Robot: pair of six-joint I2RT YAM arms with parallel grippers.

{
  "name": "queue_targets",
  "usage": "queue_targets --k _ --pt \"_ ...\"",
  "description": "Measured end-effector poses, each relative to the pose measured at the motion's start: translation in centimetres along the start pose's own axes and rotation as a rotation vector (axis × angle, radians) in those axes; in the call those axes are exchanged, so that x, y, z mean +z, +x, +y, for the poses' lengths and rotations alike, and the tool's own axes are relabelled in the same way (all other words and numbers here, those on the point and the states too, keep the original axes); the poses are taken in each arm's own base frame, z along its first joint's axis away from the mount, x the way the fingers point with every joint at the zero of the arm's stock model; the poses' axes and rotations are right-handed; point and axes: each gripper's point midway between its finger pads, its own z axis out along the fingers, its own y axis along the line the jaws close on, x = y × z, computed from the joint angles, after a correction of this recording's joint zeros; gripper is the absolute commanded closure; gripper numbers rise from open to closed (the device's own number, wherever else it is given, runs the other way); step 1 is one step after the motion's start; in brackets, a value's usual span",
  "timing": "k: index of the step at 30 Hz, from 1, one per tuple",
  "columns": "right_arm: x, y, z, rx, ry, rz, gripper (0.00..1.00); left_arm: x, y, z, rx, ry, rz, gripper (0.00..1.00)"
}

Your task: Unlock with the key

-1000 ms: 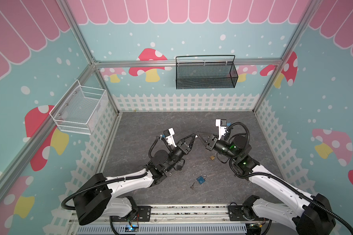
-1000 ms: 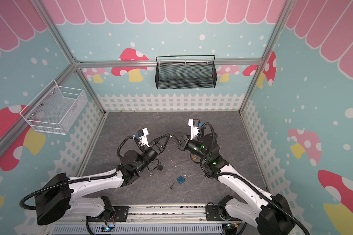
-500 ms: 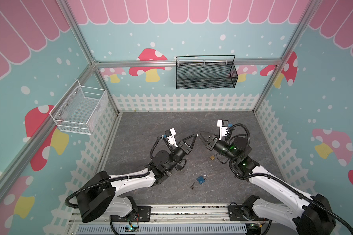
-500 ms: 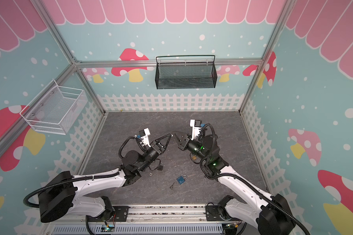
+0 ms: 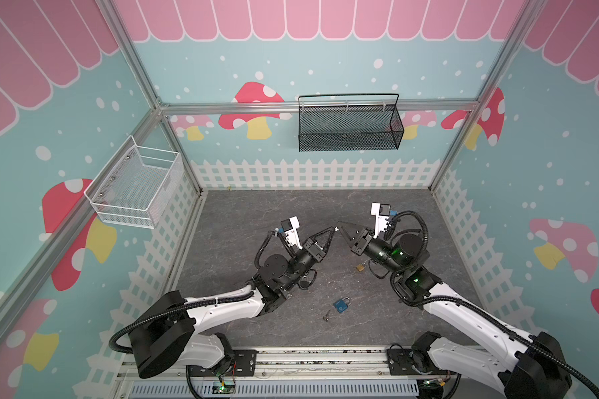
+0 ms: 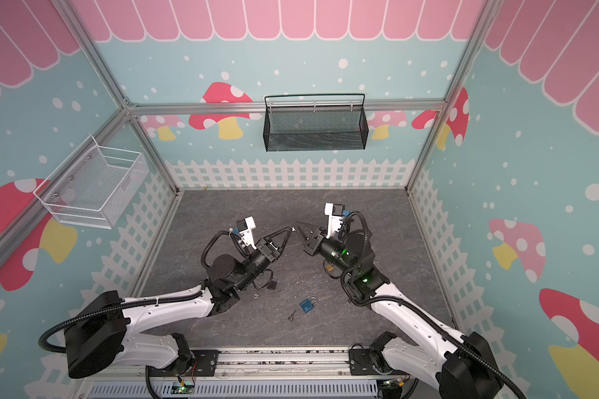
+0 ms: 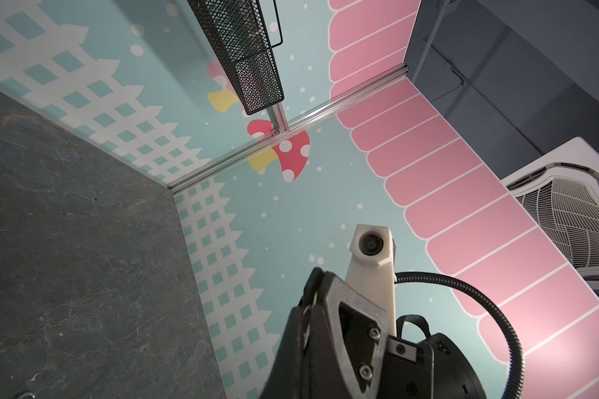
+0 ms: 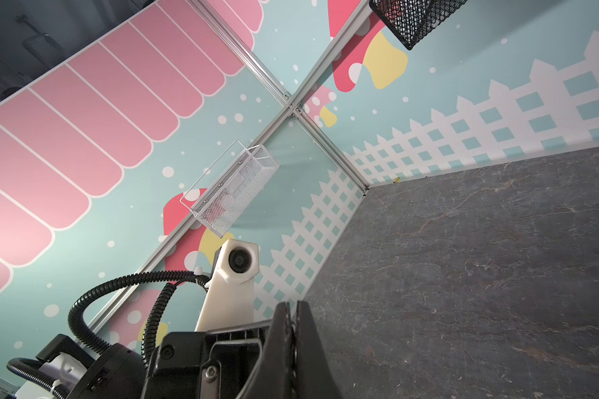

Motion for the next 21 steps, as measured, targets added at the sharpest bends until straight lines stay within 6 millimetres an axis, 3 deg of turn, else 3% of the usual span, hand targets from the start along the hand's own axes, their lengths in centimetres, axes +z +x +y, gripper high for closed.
queue_targets --k 8,12,16,21 --pt "-0.2 0.7 -0.5 -0.034 0.037 0.048 0.57 -0.5 -0.3 -0.7 0.093 -0.043 0.046 1.0" --pt "-0.3 0.7 0.2 -0.058 0.038 0.093 0.48 -0.7 -1.2 -1.0 0.186 -0.093 0.113 1.0" --pt "-1.5 0.2 0.8 -0.087 0.034 0.113 0.4 -1.4 -2.4 0.1 0.275 -0.166 0.207 1.0" --pt "-2.6 0.1 1.2 -0.124 -0.013 0.163 0.39 -2.2 -2.4 1.1 0.397 -0.257 0.371 1.0"
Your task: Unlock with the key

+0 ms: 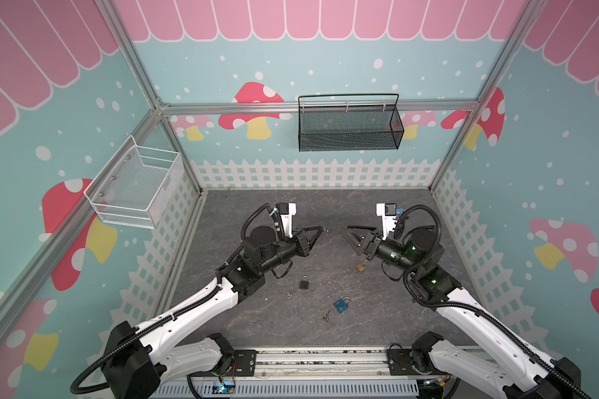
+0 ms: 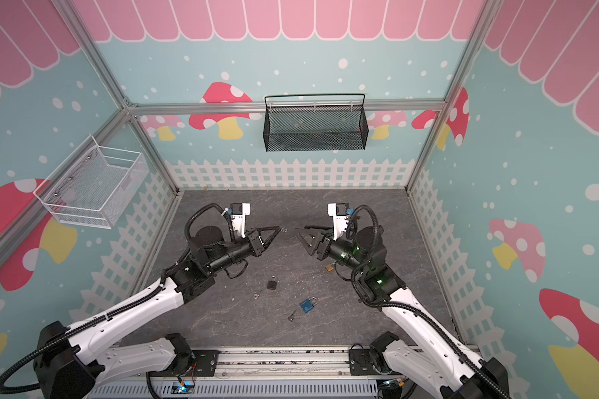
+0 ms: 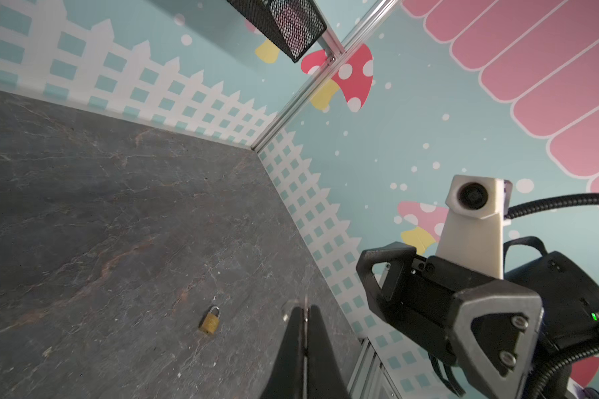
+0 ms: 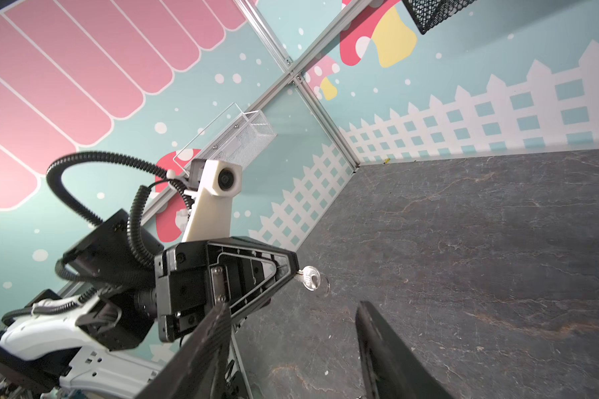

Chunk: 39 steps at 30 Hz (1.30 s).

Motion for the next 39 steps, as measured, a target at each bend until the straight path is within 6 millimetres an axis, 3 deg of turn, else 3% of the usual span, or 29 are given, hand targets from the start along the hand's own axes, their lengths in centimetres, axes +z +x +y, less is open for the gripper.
queue_targets --k 7,15,19,39 --pt "-0.1 2.2 -0.9 -0.013 -0.107 0.157 0.43 -1.1 0.4 -1.0 0.149 0.001 0.173 1.0" --pt "0.0 5.3 -1.1 -0.008 -0.223 0.265 0.52 -0.6 2.8 -0.9 0.197 0.033 0.342 1.0" --pt "0.5 5.9 -1.3 -0.007 -0.264 0.287 0.55 -0.3 3.6 -1.0 0.196 0.06 0.391 1.0" --pt "1.3 6.7 -0.9 -0.029 -0.382 0.319 0.75 0.5 3.7 -2.1 0.198 0.119 0.433 1.0"
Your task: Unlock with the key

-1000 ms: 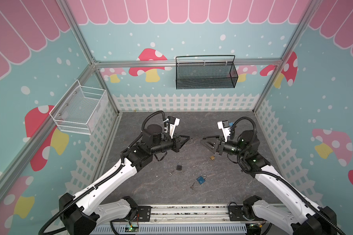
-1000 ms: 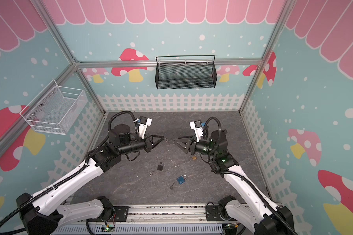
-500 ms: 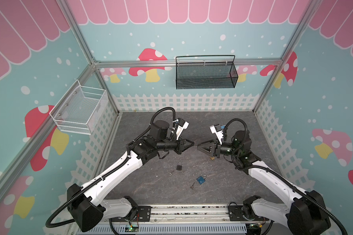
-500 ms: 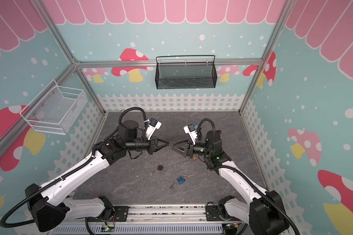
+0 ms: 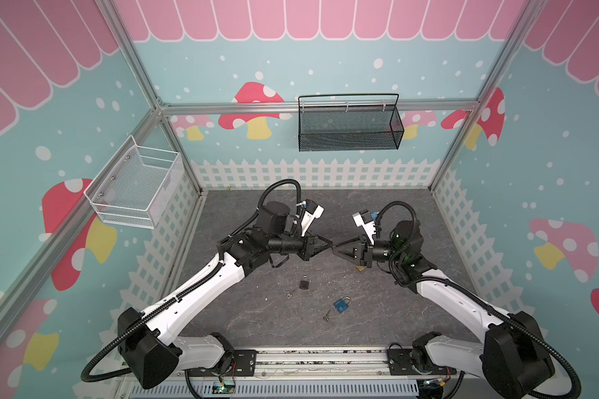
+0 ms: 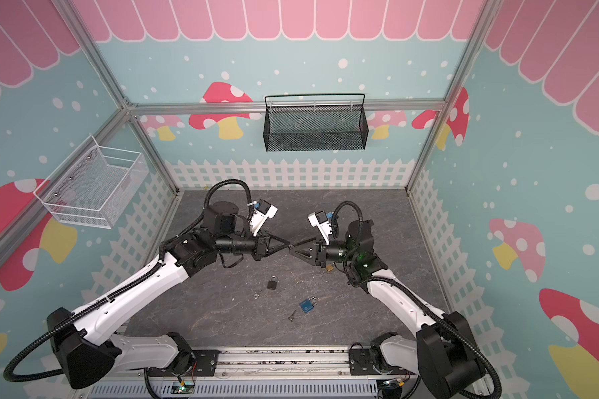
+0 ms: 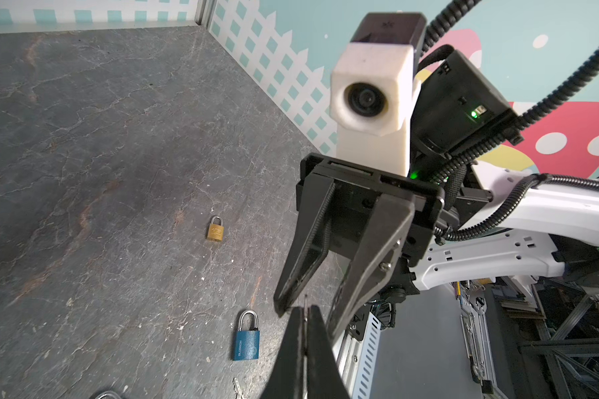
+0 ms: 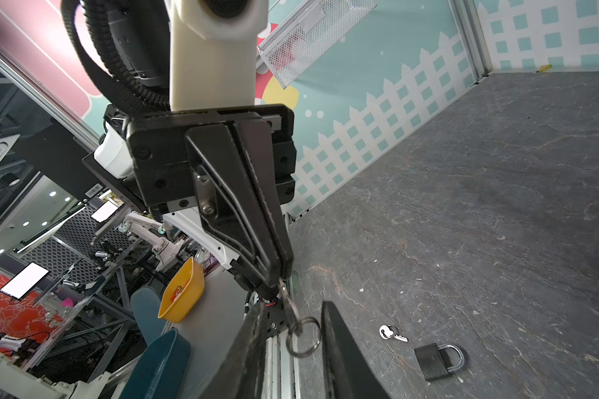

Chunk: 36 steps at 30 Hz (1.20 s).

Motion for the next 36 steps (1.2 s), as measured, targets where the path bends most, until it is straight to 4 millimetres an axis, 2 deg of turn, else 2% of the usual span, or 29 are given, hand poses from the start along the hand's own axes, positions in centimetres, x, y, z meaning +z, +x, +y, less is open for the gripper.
queue_targets --k 4,7,15,24,36 --pt "0.15 0.17 0.25 -0.009 -0.011 0.005 0.77 0.08 0.08 -0.01 -0.003 0.003 0.006 1.0" --pt "0.2 0.21 0.27 -0.017 -0.015 0.006 0.83 0.08 0.01 -0.01 -0.005 0.001 0.009 1.0" --pt "0.24 0.35 0.08 -0.018 -0.013 0.007 0.88 -0.02 -0.02 -0.1 -0.003 -0.001 0.013 1.0" --pt "0.23 0.41 0.12 -0.025 -0.016 0.01 0.83 -0.25 -0.06 -0.29 0.011 -0.003 0.022 1.0" --pt "0.22 0.55 0.26 -0.03 -0.025 0.017 0.83 -0.31 0.33 -0.2 0.007 -0.009 0.04 1.0"
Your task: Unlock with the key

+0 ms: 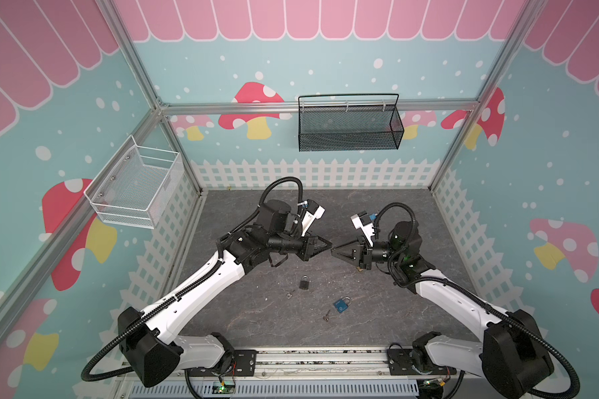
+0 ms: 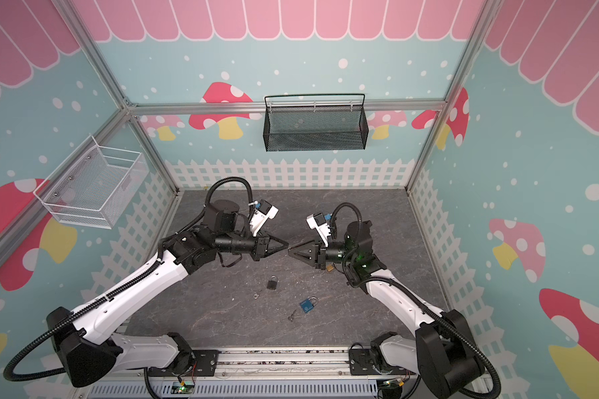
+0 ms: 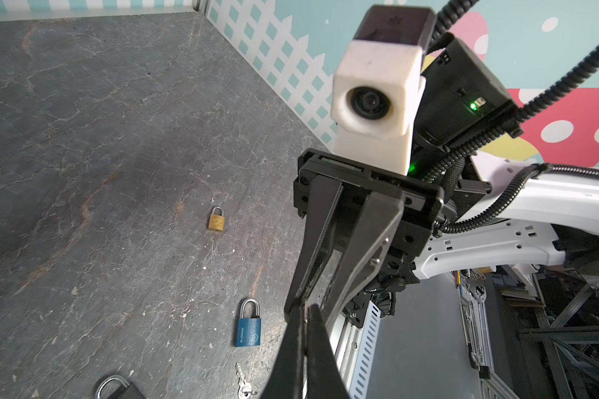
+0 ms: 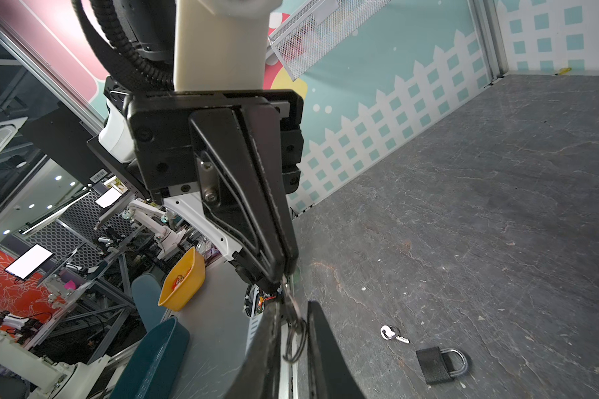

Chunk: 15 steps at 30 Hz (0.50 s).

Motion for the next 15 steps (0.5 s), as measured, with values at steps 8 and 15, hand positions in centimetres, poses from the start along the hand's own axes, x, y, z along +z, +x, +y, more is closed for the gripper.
queue_targets --k 8,15 --pt "0.0 0.09 0.12 0.001 -0.007 0.005 0.86 -0.13 -0.4 -0.32 0.005 0.008 -0.005 1.0" --pt "0.01 -0.02 0.2 0.0 -0.009 0.006 0.84 -0.03 -0.25 -0.24 0.003 0.007 0.003 1.0"
